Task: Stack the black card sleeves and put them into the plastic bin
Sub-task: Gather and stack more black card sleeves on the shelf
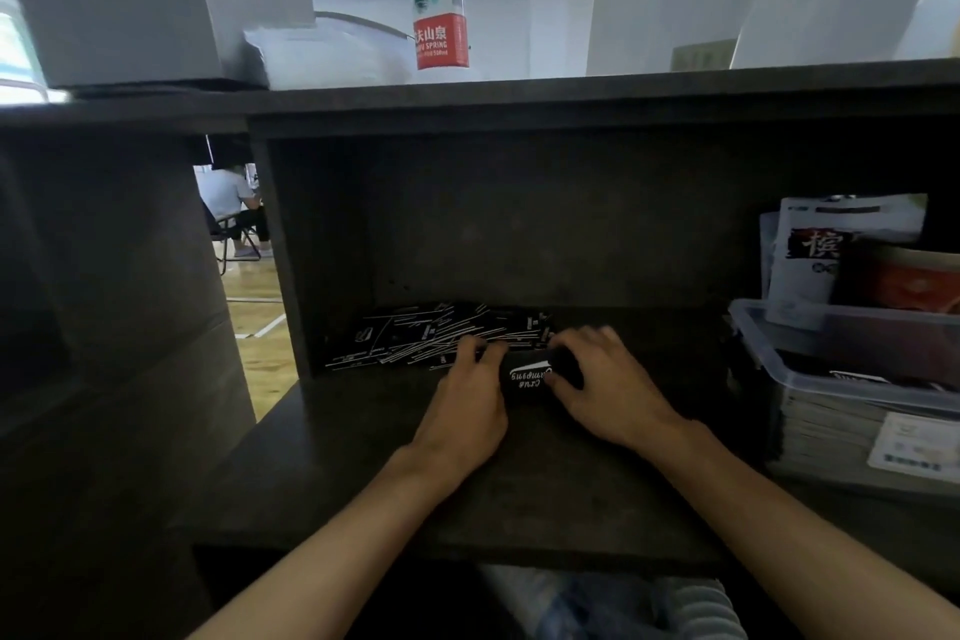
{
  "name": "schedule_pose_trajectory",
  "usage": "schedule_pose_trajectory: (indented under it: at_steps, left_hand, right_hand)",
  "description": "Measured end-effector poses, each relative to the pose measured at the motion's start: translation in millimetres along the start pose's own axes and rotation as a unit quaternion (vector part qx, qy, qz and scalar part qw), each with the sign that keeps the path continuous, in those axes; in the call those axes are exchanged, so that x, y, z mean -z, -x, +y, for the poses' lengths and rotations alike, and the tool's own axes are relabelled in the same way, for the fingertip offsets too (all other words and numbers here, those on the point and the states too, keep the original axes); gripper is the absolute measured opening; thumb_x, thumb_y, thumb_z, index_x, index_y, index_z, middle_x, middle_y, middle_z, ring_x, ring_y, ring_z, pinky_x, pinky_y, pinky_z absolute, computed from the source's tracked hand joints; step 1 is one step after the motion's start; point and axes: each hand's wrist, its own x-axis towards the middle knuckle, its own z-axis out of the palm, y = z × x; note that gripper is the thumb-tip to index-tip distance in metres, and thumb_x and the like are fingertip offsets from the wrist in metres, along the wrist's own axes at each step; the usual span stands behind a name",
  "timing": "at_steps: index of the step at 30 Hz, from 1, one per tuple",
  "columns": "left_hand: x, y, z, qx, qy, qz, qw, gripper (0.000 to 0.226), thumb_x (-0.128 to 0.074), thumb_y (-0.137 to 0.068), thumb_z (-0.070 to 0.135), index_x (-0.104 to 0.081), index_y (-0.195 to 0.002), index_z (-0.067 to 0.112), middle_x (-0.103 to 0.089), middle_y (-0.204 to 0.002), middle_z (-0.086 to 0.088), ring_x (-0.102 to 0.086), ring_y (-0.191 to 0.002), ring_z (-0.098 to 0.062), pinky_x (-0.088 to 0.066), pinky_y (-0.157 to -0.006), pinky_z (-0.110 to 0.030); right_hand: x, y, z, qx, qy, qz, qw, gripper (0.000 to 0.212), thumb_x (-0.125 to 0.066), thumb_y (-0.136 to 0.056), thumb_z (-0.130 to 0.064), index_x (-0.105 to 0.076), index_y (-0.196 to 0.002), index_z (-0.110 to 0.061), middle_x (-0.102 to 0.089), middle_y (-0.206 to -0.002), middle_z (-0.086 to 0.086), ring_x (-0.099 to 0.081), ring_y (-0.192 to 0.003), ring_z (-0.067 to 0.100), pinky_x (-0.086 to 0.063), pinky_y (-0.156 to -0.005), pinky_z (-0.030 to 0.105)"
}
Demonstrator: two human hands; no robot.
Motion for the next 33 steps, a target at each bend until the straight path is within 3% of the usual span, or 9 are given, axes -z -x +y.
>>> schedule_pose_trajectory:
  at_steps: [6,11,14,17,21,24,26,29,33]
  left_hand:
    - [17.8,-12.9,-15.0,-0.005,0.008,-0.003,1.0,0.039,-0.048,-0.098,0.018,-0.049,-0.137,0.017,-0.049,-0.134,-0.004,-0.052,-0.12,-0.021,-0.044,-0.103,-0.037]
    - [39.6,-31.1,-70.2,0.179,-0.18,0.01,0.967,0.056,-0.055,-0.093,0.024,-0.037,-0.146,0.013,-0.043,-0.143,-0.015,-0.044,-0.131,-0.032,-0.036,-0.112,-0.045]
    - [40.3,-31.3,-87.5,0.247,-0.194,-0.037,0.949,0.051,-0.05,-0.095,0.027,-0.041,-0.142,0.009,-0.047,-0.14,-0.018,-0.043,-0.131,-0.035,-0.032,-0.113,-0.046]
    - [33.5,-23.6,-89.3,0.174,-0.197,-0.016,0.965,0.045,-0.055,-0.091,0.028,-0.051,-0.135,0.018,-0.053,-0.132,-0.013,-0.049,-0.123,-0.03,-0.038,-0.108,-0.042]
    - [36.3,-14.2,-80.0,0.104,-0.065,-0.006,0.992,0.045,-0.059,-0.088,0.053,-0.056,-0.127,0.03,-0.054,-0.119,0.004,-0.058,-0.102,-0.012,-0.052,-0.088,-0.036]
    - [47.4,-19.8,-84.8,0.063,-0.025,0.02,0.998,0.029,-0.061,-0.093,0.032,-0.062,-0.122,0.029,-0.057,-0.119,0.004,-0.058,-0.094,-0.004,-0.052,-0.089,-0.031]
    - [55.3,-28.3,-93.5,0.084,-0.055,-0.021,0.995,0.043,-0.067,-0.09,0.026,-0.057,-0.131,0.024,-0.053,-0.133,-0.002,-0.057,-0.116,-0.016,-0.046,-0.102,-0.036]
    - [57.3,-36.0,-101.1,0.15,-0.084,-0.142,0.975,0.085,-0.074,-0.079,0.051,-0.036,-0.149,0.02,-0.038,-0.151,-0.007,-0.037,-0.139,-0.026,-0.032,-0.114,-0.042]
    - [51.5,-34.9,-106.7,0.182,-0.058,-0.13,0.973,0.12,-0.077,-0.059,0.071,-0.025,-0.153,0.019,-0.032,-0.156,-0.008,-0.029,-0.144,-0.027,-0.027,-0.118,-0.042]
  right_hand:
    - [-4.8,1.6,-4.1,-0.006,0.005,0.023,1.0,0.03,-0.061,-0.093,-0.039,-0.049,-0.118,-0.028,-0.054,-0.119,-0.005,-0.041,-0.105,0.008,-0.044,-0.082,0.026]
    - [-10.6,1.1,-4.8,-0.014,0.013,0.058,0.998,0.022,-0.055,-0.096,-0.035,-0.049,-0.115,-0.025,-0.056,-0.116,-0.001,-0.043,-0.107,0.015,-0.042,-0.078,0.028]
    - [-13.6,-0.3,-3.8,-0.015,0.019,0.058,0.998,0.023,-0.054,-0.097,-0.035,-0.05,-0.117,-0.023,-0.056,-0.117,0.001,-0.044,-0.109,0.018,-0.044,-0.084,0.031]
    - [-15.8,-1.8,-1.0,-0.013,0.01,0.058,0.998,0.022,-0.056,-0.096,-0.034,-0.051,-0.114,-0.022,-0.057,-0.114,0.002,-0.045,-0.107,0.019,-0.043,-0.083,0.032]
    - [-16.5,-3.4,1.1,-0.016,-0.005,0.055,0.998,0.023,-0.059,-0.094,-0.032,-0.052,-0.114,-0.024,-0.058,-0.111,0.003,-0.046,-0.105,0.019,-0.044,-0.085,0.033]
    - [-17.0,-3.3,2.0,-0.012,-0.009,0.061,0.998,0.023,-0.061,-0.093,-0.03,-0.053,-0.113,-0.022,-0.06,-0.109,0.004,-0.048,-0.103,0.021,-0.043,-0.085,0.034]
    - [-16.7,-2.6,1.9,-0.013,-0.009,0.061,0.998,0.023,-0.061,-0.093,-0.03,-0.053,-0.113,-0.022,-0.06,-0.109,0.004,-0.047,-0.103,0.021,-0.043,-0.084,0.034]
    - [-14.4,-1.7,0.6,-0.014,-0.012,0.059,0.998,0.023,-0.061,-0.093,-0.03,-0.053,-0.113,-0.024,-0.059,-0.109,0.002,-0.047,-0.102,0.019,-0.043,-0.084,0.033]
    - [-14.6,0.8,1.1,-0.017,-0.005,0.056,0.998,0.024,-0.061,-0.093,-0.032,-0.052,-0.114,-0.025,-0.059,-0.109,0.001,-0.047,-0.103,0.018,-0.042,-0.084,0.031]
